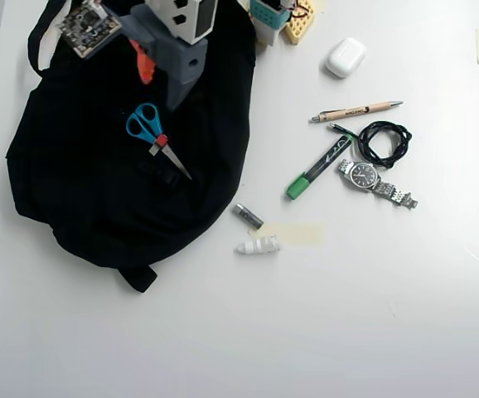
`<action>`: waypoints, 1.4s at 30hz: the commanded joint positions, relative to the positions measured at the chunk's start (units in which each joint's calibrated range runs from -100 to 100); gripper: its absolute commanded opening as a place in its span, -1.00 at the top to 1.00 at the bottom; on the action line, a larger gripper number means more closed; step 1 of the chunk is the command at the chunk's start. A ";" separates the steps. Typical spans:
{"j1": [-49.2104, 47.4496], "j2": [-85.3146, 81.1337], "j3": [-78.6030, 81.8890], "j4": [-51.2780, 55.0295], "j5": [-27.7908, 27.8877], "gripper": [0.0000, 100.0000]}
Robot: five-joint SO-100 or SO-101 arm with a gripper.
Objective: Put the usb stick into the black bag
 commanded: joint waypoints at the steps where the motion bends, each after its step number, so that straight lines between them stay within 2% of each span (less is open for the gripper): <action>1: -14.18 -25.23 14.65 0.93 -2.04 0.96; 2: -21.06 -32.03 21.03 0.50 -4.45 0.95; 4: -29.66 -36.27 28.66 -0.79 -4.92 0.95; 5: -32.50 -37.68 34.86 -4.75 -4.66 0.94; 8: -34.15 -40.33 44.48 -11.30 -4.55 0.89; 15: -38.18 -61.74 73.86 -24.56 -4.55 0.84; 25: -41.33 -98.84 105.75 -25.68 -4.29 0.87; 29: -41.92 -99.67 110.43 -24.73 -4.13 0.95; 42: -45.14 -99.59 123.00 -24.48 -2.82 0.96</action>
